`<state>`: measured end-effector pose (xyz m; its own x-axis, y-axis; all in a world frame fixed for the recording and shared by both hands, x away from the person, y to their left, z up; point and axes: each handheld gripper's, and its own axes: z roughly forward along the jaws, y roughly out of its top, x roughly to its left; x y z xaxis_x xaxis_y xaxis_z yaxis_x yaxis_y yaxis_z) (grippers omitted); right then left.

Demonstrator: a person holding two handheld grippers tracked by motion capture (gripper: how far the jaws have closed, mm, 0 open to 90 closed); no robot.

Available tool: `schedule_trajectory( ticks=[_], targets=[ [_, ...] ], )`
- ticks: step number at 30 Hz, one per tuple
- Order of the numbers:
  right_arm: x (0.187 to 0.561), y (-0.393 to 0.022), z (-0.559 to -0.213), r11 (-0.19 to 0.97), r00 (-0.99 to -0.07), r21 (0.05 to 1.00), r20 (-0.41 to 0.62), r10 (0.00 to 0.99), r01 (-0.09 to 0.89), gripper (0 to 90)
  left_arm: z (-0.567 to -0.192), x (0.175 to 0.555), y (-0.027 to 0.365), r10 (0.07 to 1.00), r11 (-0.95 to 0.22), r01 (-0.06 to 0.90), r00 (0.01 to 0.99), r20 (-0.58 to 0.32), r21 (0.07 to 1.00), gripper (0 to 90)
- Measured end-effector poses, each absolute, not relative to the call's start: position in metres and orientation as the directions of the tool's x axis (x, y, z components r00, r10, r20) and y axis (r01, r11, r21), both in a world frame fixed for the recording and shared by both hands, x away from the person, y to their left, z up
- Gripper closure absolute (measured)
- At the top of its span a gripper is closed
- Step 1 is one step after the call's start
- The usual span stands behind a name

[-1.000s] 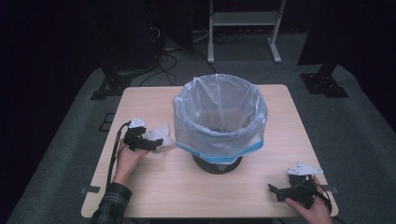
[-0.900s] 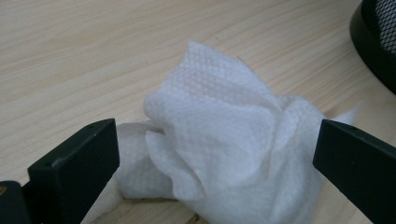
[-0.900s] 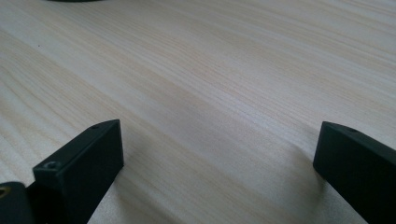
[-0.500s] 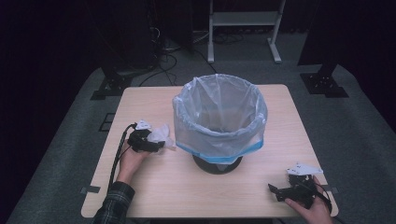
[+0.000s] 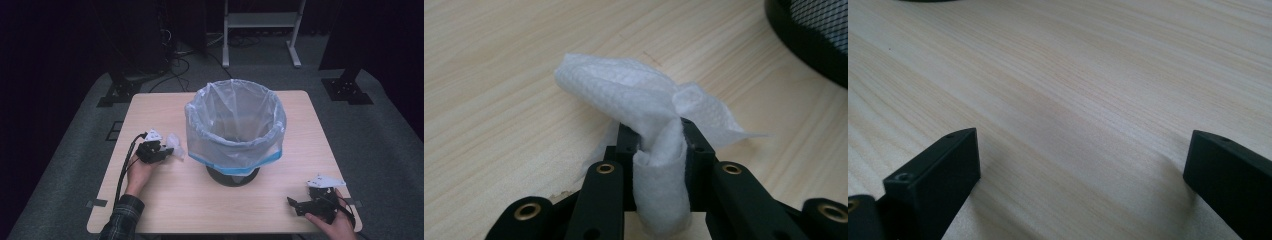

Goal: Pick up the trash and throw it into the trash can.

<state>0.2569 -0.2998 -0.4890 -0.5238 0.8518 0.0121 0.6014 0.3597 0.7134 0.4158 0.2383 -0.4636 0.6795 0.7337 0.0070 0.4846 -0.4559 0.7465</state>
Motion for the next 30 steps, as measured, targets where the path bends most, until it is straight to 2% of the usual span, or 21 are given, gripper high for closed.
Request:
schedule_trajectory(
  ticks=[15, 30],
  targets=[
    [0.257, -0.3, -0.489, 0.36, -0.524, 0.714, 0.012, 0.852, 0.601, 0.1, -0.428, 0.395, 0.248, 0.722, -0.348, 0.475, 0.685, -0.092, 0.808, 75.2],
    [0.257, -0.3, -0.489, 0.36, -0.524, 0.713, 0.012, 0.852, 0.601, 0.2, -0.38, 0.378, 0.241, 0.705, -0.299, 0.426, 0.702, -0.104, 0.854, 75.2]
  ],
)
